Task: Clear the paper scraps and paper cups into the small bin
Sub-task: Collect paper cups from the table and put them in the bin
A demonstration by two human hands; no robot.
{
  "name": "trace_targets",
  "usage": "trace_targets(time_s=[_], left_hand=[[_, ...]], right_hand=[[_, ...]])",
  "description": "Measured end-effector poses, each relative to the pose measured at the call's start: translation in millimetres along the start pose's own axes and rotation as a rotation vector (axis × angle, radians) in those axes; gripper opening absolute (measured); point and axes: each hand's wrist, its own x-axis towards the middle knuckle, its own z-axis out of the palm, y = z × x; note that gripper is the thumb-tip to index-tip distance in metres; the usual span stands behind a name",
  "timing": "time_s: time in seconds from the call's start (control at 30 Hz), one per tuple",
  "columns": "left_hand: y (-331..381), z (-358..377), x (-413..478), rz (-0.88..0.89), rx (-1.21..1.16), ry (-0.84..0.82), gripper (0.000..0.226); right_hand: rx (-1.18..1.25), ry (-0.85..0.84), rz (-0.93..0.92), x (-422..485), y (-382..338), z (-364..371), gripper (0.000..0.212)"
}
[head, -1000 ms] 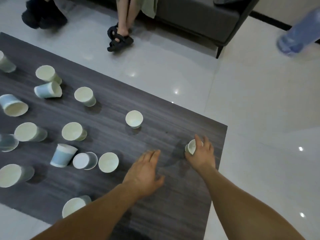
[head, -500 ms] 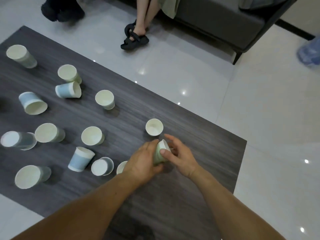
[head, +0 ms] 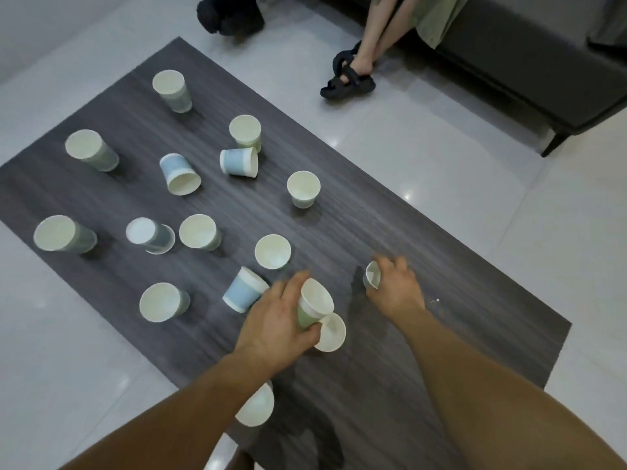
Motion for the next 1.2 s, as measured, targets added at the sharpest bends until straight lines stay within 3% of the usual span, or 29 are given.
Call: trace_targets(time_s=[0.37,0.47,0.7,0.83,1.07,1.2], left_hand=[[72.5,-88.6,-40.5,0.013,0.010,0.086,0.080],[101.0,-106.2,-62.5,0.073,0.010,0.065,0.091],[149.9,-113.0,-100.0,0.337,0.123,0.037,0.082],[175.0,-120.9,-117.8,0.494,0.156,-0.088,0.084],[235.6,-106.6,-184.2,0.866,0.272,-0.301,0.085],[273.6,-70.7,-251.3,1.078,0.298,-0.426,0.090]], right_hand=[[0.296,0.194,0.026,-157.7,-29.3,-74.8,0.066],[0.349,0.249,0.064,-206.4,-31.7,-99.4,0.065],[0.318,0.378,0.209,-311.0,-22.5,-124.3,0.065],[0.345,0.441,0.354,-359.2,-24.2,-120.6,0.069],[0.465,0.684,0.642,-479.4,-20.5,-72.0,0.063],[0.534,0.731,0.866,-568.2,-4.2,-22.0,0.064]])
